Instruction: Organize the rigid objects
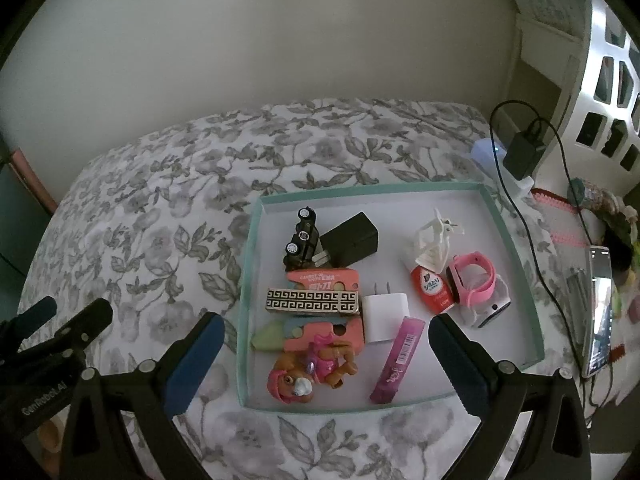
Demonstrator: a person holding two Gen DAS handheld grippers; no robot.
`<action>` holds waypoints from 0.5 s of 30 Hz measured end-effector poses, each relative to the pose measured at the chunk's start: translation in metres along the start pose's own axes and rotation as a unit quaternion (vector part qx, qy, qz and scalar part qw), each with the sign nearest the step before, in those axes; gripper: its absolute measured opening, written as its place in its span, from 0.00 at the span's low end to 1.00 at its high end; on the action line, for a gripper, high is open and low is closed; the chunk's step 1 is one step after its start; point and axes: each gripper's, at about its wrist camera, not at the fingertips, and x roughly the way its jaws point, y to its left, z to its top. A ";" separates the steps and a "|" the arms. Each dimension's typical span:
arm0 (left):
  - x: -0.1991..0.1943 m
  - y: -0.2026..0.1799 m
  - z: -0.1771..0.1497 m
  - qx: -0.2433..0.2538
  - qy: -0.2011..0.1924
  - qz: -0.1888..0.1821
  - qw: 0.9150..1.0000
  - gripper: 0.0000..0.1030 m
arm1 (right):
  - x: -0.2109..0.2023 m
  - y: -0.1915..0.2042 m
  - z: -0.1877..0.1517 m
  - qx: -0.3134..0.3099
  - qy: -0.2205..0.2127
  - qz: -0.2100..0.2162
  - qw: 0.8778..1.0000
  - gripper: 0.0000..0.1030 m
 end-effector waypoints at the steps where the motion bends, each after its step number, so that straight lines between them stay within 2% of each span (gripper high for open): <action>1: 0.001 0.000 0.000 0.001 0.002 0.002 1.000 0.91 | 0.000 0.001 0.000 -0.001 0.001 0.000 1.000 1.00; 15: 0.009 0.008 0.000 -0.010 0.018 0.022 1.000 0.91 | 0.004 0.004 -0.001 -0.009 0.005 -0.003 1.000 1.00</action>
